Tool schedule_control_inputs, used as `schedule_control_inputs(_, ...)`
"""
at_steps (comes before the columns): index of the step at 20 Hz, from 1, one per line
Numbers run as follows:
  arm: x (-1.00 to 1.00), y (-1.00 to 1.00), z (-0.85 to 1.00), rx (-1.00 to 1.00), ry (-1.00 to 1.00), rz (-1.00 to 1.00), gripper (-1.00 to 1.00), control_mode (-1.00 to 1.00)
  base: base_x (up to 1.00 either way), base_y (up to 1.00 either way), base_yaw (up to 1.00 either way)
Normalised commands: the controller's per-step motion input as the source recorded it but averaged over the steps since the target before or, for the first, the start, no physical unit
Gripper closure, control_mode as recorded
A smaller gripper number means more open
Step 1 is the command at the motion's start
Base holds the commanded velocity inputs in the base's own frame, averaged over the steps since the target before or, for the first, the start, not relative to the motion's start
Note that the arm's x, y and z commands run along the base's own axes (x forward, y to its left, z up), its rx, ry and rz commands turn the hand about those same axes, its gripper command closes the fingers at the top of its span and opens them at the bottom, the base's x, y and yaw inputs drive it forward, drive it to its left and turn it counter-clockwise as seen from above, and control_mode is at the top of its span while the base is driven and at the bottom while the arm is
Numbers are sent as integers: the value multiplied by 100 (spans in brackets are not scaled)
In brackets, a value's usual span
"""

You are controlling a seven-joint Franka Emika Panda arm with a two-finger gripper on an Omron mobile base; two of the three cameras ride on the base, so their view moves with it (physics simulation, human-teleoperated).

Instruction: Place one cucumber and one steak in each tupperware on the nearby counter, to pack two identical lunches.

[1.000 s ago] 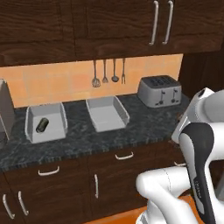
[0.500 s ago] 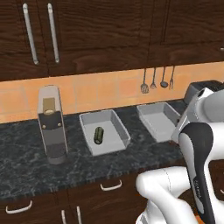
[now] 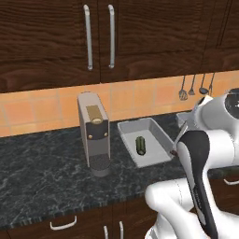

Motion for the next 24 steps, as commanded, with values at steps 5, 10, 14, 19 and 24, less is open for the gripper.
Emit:
schedule_control_inputs(5, 74, -14, -56, 0, 0, 0, 100, -100, 0, 0, 0)
schedule_control_inputs(10, 81, -38, -74, 2, 0, 0, 100, -100, 0, 0, 0)
schedule_control_inputs(14, 94, -13, -51, 6, 0, 0, 100, -100, 0, 0, 0)
schedule_control_inputs(19, 98, 0, -35, 0, 0, 0, 100, -100, 0, 0, 0)
schedule_control_inputs(24, 87, -6, -37, 0, 1, 0, 100, -100, 0, 0, 0)
